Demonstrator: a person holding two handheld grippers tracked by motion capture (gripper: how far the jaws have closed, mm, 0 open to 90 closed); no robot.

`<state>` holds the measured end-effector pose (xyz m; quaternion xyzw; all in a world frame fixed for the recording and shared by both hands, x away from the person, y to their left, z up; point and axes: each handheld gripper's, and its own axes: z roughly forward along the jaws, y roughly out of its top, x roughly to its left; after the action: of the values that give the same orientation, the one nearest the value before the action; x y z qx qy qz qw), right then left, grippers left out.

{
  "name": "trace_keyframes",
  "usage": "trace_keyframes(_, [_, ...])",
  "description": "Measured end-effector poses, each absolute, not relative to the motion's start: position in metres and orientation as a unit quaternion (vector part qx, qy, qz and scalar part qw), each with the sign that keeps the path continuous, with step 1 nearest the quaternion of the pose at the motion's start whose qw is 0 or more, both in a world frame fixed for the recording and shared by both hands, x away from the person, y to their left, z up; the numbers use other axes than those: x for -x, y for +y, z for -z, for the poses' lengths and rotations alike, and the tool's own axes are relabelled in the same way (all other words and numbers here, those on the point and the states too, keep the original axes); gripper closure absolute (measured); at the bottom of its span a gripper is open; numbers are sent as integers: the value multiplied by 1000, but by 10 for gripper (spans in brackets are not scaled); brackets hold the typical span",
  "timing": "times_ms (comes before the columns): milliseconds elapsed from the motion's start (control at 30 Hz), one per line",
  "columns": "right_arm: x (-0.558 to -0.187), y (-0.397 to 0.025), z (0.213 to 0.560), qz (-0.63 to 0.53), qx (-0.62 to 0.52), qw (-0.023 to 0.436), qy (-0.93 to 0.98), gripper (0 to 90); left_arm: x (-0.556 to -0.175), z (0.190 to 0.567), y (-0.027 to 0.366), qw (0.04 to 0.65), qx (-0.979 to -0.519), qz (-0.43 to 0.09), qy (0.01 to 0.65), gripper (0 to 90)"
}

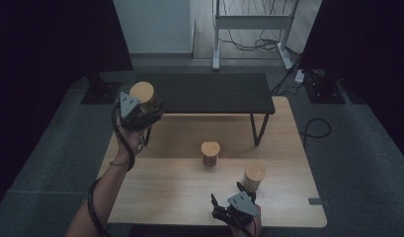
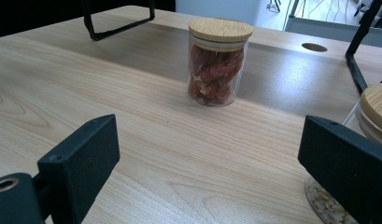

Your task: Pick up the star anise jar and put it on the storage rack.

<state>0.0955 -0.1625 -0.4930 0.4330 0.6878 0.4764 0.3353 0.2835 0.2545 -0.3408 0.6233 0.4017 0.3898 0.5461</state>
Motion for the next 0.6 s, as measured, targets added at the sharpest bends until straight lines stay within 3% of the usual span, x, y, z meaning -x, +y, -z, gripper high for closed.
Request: trace_keyframes(600, [-96,-163,493,-477,-435,334,687,51,-305,330,247,536,-626,-405,396,261])
